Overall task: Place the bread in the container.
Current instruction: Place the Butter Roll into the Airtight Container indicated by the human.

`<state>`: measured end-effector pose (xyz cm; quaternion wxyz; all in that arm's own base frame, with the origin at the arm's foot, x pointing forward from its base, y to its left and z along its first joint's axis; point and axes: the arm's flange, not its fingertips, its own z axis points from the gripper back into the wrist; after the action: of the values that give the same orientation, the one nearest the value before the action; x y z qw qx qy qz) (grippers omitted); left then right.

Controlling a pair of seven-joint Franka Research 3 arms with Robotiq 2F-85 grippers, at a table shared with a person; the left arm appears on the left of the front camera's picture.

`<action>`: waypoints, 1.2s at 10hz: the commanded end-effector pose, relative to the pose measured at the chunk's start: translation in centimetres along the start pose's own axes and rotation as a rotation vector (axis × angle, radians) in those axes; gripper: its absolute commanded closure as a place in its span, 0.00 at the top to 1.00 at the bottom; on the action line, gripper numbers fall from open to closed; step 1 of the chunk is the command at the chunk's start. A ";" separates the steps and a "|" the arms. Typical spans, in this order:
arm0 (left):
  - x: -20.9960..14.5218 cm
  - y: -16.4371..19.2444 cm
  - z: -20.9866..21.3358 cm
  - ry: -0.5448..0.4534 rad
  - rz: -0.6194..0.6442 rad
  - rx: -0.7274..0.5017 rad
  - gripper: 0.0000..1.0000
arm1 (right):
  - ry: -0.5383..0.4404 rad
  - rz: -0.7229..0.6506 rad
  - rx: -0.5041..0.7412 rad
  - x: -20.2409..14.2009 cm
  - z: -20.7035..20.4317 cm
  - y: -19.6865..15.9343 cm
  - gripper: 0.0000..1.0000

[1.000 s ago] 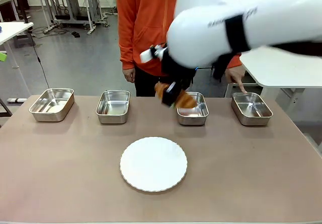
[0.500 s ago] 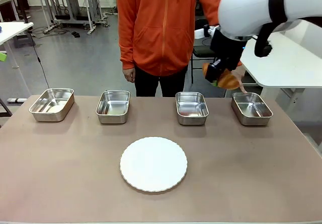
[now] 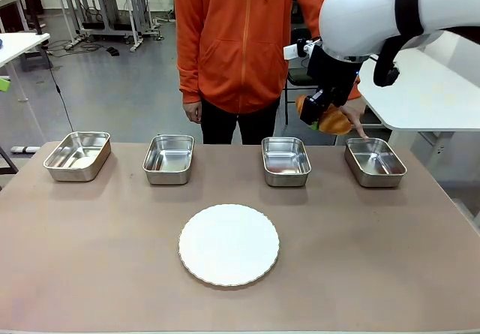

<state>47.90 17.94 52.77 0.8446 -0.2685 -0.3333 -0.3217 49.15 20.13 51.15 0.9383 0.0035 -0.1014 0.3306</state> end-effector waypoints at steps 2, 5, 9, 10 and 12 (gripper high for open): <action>0.1 0.0 0.1 -0.002 -0.004 0.001 1.00 | -0.020 -0.151 0.086 -0.2 -0.6 -9.8 0.41; 0.1 0.0 0.1 -0.002 -0.004 0.001 1.00 | -0.057 -0.234 0.084 -2.8 -3.8 -17.9 0.41; 0.1 0.0 0.1 -0.002 -0.004 0.001 1.00 | -0.042 -0.327 0.082 -7.5 -9.4 -22.6 0.41; 0.1 0.0 0.1 -0.002 -0.004 0.001 1.00 | -0.037 -0.332 0.070 -8.1 -10.4 -22.7 0.41; 0.1 0.0 0.1 -0.002 -0.004 0.001 1.00 | -0.019 -0.332 0.087 -8.8 -12.5 -22.6 0.41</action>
<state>47.90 17.96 52.75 0.8447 -0.2685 -0.3332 -0.3215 59.13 -2.00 39.08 0.9820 0.0487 -0.0803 0.1641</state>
